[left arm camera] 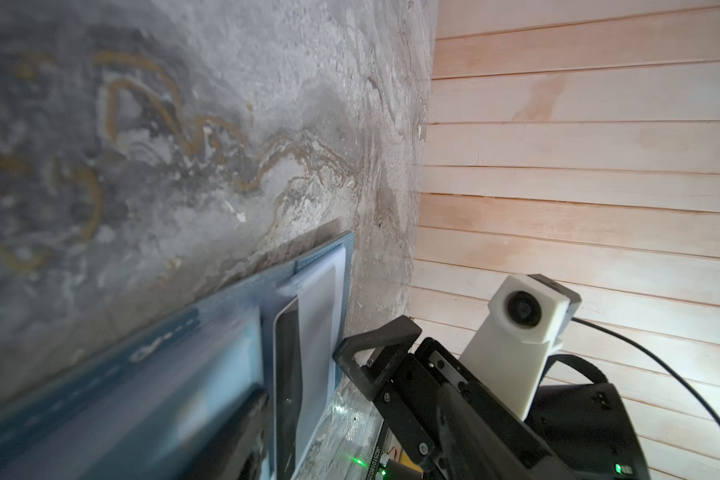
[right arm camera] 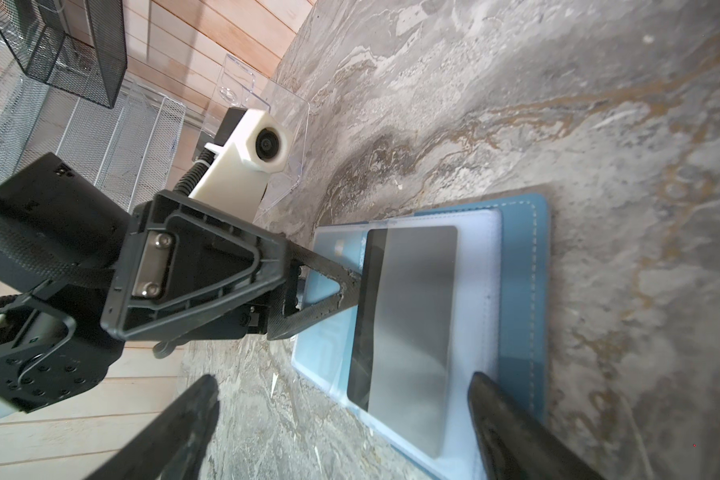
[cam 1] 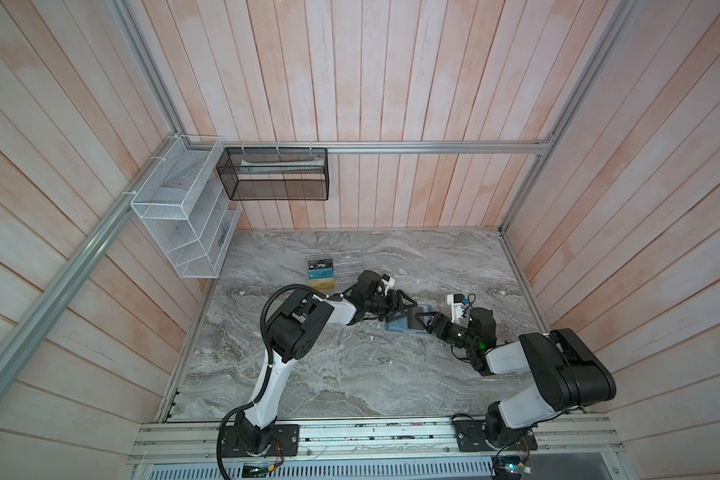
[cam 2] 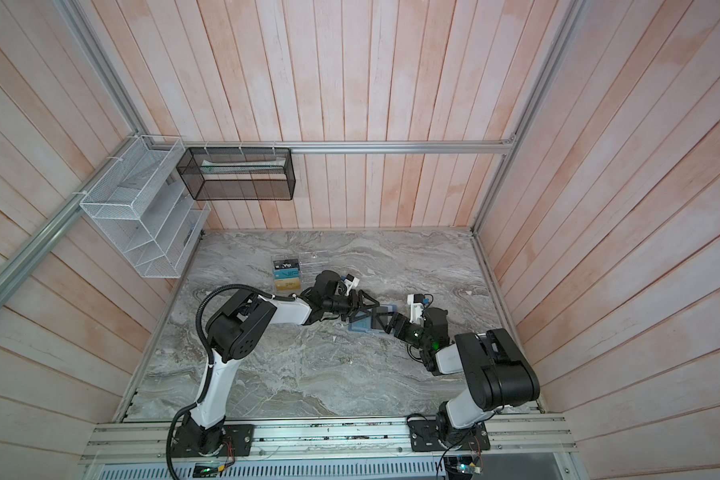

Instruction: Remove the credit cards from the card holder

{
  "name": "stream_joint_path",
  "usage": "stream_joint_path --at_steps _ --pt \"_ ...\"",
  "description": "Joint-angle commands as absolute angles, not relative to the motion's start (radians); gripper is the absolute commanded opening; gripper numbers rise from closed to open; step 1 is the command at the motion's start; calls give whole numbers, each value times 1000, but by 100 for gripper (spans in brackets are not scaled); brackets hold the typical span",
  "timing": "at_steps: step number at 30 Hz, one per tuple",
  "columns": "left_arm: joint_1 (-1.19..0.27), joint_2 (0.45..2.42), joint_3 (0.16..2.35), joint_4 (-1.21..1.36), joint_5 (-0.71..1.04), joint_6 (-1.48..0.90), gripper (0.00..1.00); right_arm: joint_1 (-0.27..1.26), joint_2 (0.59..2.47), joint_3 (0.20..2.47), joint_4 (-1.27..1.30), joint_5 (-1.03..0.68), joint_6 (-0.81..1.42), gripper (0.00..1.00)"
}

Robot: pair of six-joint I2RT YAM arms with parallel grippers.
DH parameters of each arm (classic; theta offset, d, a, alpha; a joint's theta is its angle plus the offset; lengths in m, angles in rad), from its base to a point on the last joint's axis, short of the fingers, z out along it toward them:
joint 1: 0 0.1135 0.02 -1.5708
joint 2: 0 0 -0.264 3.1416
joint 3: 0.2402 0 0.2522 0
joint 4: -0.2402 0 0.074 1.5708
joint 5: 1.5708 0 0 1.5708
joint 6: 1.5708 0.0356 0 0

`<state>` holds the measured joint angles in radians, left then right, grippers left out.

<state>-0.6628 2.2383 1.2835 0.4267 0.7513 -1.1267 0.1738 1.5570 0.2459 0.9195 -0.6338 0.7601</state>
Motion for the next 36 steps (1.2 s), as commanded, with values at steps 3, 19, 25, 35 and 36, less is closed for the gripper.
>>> stream_joint_path --at_steps 3,19,25,35,36 --pt "-653 2318 1229 251 678 -1088 59 169 1570 261 917 -650 776 94" --pt "-658 2319 1191 303 678 -1077 27 170 1582 288 911 -655 786 94" --pt "-666 2323 1183 330 686 -1076 27 169 1593 290 914 -657 787 94" --pt "-675 2325 1183 339 686 -1071 22 170 1627 286 944 -662 796 94" --pt "-676 2324 1181 339 686 -1068 22 169 1631 286 950 -663 799 94"
